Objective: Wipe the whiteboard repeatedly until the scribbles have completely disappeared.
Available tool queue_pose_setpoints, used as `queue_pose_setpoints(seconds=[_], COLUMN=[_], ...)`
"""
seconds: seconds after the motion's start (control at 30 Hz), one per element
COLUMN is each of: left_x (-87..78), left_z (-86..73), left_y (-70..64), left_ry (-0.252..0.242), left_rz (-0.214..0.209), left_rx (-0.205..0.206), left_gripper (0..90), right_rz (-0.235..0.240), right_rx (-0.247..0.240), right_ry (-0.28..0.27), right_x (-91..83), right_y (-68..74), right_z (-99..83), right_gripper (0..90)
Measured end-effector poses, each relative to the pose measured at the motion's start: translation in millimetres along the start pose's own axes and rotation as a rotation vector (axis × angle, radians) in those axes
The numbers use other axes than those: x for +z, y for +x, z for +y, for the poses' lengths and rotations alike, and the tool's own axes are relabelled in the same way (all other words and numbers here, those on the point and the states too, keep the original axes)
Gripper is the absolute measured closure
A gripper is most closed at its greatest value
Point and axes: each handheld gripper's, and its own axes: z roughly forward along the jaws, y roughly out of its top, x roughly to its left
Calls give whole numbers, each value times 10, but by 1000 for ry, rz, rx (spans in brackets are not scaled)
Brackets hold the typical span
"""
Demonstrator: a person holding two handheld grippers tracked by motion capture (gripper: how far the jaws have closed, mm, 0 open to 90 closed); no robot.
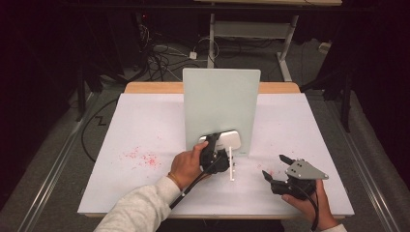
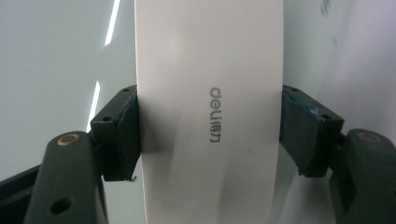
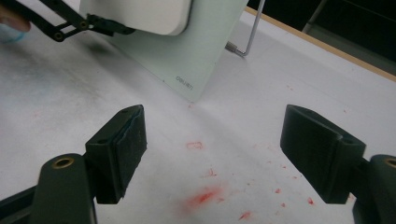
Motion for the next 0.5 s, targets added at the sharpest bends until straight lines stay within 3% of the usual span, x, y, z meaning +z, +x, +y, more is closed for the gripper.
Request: queue_pose_setpoints(seconds=[0.13, 0.17, 0.2, 0.3, 0.33, 0.5], left_x=[-24, -41, -41, -75, -75, -138], left_z=[-172, -290, -290, -514, -514, -811], left_y=[-41, -59, -59, -67, -67, 2], left_ry=[25, 36, 36, 63, 63, 92], left_rz=[-4, -4, -4, -7, -7, -8], left_rx=[25, 38, 38, 58, 58, 34], left_gripper=[289, 289, 289, 288, 289, 289], right_rz=[3, 4, 4, 3, 3, 3], right_rx=[0, -2, -3, -3, -3, -5], right_ry=[10, 8, 8, 8, 8, 10], right_x=[11, 13, 12, 12, 12, 15], right_y=[22, 25, 27, 26, 26, 28], right_z=[2, 2, 3, 1, 1, -1], right_gripper=[234, 234, 234, 234, 234, 234])
